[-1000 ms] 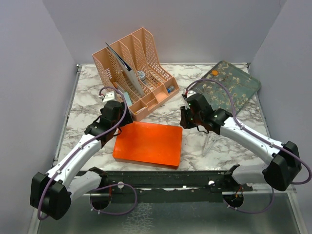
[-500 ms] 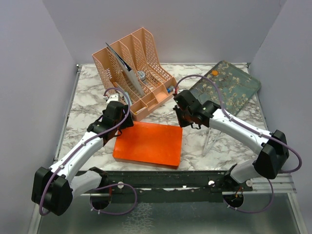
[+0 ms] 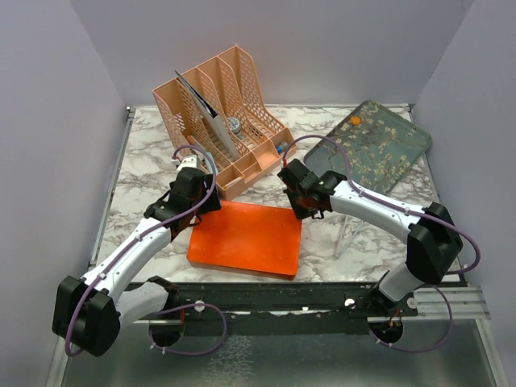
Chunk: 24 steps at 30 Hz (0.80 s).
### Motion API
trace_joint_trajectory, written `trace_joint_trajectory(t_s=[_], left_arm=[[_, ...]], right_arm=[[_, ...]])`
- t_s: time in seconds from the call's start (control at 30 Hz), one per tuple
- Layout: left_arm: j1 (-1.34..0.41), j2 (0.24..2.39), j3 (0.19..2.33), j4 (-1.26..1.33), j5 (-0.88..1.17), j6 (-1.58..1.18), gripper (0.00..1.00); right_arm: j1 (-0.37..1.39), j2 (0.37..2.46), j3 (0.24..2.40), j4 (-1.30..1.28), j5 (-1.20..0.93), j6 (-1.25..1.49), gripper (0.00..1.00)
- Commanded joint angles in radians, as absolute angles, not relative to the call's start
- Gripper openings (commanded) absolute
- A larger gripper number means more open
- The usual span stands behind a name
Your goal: Pack the cookies
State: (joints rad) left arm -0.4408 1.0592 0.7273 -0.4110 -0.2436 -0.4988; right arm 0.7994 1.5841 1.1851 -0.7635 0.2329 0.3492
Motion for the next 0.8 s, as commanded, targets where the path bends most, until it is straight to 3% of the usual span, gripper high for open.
trace_joint_trajectory(t_s=[0.0,0.43,0.77], left_arm=[[-0.443,1.048,0.718,-0.431,-0.23,-0.484,0.75],[-0.443,1.047,0.715,-0.431,-0.228,-0.489,0.75],[-0.443,1.05,0.713,-0.431,-0.223,-0.491,0.75]], right_arm=[[0.805,1.615,1.162,-0.832,0.301,0.373,0.0],[0.805,1.53,1.251,-0.807,0.253,0.329,0.0],[0.8,1.59,1.202,-0.769,0.232,0.33,0.0]])
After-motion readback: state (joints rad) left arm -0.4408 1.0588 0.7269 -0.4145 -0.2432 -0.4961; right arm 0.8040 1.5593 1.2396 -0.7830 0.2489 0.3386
